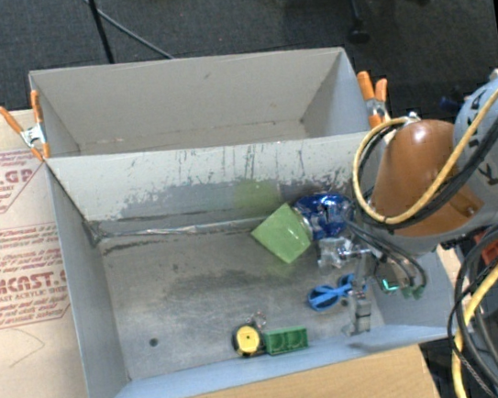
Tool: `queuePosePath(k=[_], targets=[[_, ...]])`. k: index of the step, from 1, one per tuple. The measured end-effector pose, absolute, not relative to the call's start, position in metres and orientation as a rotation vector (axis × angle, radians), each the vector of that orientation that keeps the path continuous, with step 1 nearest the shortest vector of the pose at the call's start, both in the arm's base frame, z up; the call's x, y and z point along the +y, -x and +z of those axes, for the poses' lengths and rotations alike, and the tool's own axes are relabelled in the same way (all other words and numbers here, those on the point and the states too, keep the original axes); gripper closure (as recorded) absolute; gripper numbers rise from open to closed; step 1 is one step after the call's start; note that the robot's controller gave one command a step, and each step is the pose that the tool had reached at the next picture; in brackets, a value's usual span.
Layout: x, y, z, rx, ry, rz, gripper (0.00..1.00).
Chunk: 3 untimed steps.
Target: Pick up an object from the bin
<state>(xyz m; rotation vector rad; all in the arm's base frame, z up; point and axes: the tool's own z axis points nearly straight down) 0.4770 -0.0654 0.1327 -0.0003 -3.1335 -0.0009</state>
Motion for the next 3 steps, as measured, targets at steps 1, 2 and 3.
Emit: queuePosePath(k=[1,2,3], targets=[[-0.071,-0.518,0.068,-3.086,-0.569,-0.003,0.00],[-0.071,-0.519,0.070,-3.090,-0.568,-0.001,1.00],[-0.002,-0.551,0.205,-3.092,-0.622,0.000,1.00]])
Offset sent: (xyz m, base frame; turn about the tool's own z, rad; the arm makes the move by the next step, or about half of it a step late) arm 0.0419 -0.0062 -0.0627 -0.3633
